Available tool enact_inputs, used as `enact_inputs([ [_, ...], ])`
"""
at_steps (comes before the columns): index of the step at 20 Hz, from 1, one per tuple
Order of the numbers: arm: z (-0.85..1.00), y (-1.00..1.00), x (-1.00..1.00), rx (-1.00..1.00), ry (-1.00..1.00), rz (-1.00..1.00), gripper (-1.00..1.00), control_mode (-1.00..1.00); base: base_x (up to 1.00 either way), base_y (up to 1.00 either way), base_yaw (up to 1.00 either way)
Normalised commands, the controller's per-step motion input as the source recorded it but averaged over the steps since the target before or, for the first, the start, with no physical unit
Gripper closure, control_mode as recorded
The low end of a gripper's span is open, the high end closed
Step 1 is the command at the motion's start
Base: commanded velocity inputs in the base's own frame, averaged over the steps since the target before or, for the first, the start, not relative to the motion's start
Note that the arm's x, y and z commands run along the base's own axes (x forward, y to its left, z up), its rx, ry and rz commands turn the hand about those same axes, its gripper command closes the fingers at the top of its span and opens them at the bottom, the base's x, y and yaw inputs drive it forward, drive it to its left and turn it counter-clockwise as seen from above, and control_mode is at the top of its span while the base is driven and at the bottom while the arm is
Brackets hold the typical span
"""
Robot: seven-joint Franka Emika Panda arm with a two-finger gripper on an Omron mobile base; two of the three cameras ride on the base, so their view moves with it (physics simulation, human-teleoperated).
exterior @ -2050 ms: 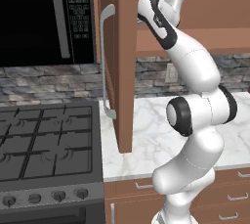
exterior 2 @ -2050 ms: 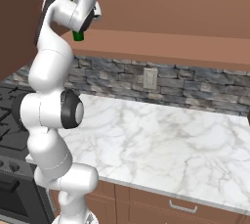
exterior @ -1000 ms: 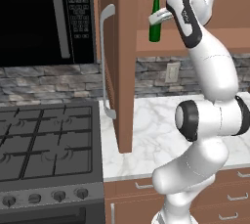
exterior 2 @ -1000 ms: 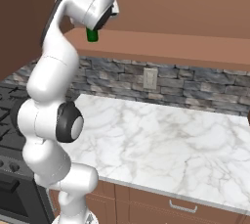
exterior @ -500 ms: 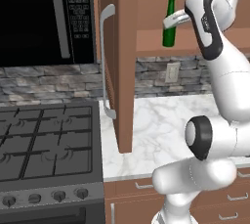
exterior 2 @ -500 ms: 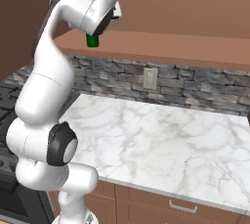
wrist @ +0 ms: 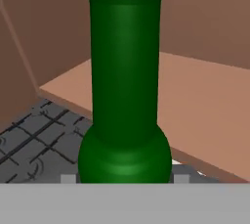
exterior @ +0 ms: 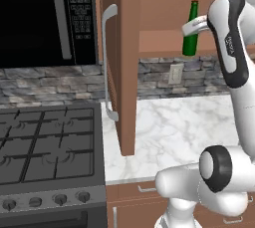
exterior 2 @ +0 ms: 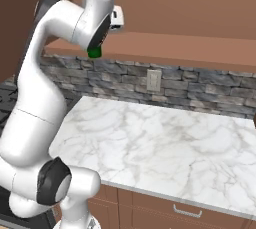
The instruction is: Get the candle and the beer from the cabinet and move them to the dining counter.
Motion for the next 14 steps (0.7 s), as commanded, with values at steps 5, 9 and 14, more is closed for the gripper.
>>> enact_inputs([
  [5,0.00,-0.21,-0.74,-0.01,0.00,-0.28,1.00,-1.00,0.00,0.00,0.00],
  [9,0.00,-0.06,-0.65,-0.02,0.00,-0.34,1.00,-1.00,0.00,0.00,0.00],
  [14,0.00,0.00,-0.71,-0.03,0.00,-0.35,1.00,-1.00,0.00,0.00,0.00],
])
